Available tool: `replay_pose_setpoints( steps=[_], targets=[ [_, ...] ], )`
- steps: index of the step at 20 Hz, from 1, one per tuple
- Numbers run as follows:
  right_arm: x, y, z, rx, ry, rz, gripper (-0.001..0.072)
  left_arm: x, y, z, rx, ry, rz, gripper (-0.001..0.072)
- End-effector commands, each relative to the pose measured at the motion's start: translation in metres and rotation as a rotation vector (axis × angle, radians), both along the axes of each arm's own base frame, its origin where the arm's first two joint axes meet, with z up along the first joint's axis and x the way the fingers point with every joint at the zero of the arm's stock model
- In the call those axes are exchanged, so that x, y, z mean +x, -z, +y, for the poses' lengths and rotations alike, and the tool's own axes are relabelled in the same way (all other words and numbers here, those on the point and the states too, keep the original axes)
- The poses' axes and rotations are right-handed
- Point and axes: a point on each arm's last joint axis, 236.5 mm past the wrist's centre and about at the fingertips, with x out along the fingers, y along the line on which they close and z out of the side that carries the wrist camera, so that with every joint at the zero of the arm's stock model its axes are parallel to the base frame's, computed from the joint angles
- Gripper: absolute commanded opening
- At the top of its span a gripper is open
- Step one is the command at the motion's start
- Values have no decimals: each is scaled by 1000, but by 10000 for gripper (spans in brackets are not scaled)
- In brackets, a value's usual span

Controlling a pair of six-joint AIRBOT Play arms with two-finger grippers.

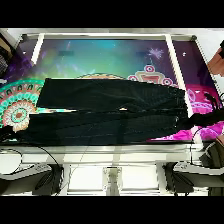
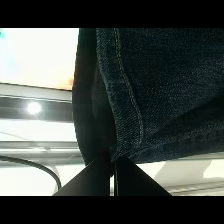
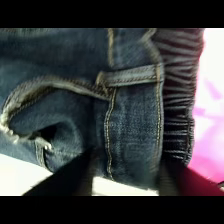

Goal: Fold the clothes and pants, and hang the long-sleeved shirts on hangers.

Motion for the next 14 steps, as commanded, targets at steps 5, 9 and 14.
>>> replay_pose_setpoints(
  steps=[5,9,14],
  targets=[
    [-30,7,26,95,-41,93,17,12,-6,-5,-18,29,-74,34],
    [-20,-48,-2,59,-14,12,16,62,-46,-3,-10,27,-405,34],
    [2,-103,-31,111,179,-291,16,100,-130,34,-50,-227,-862,33]
  ],
)
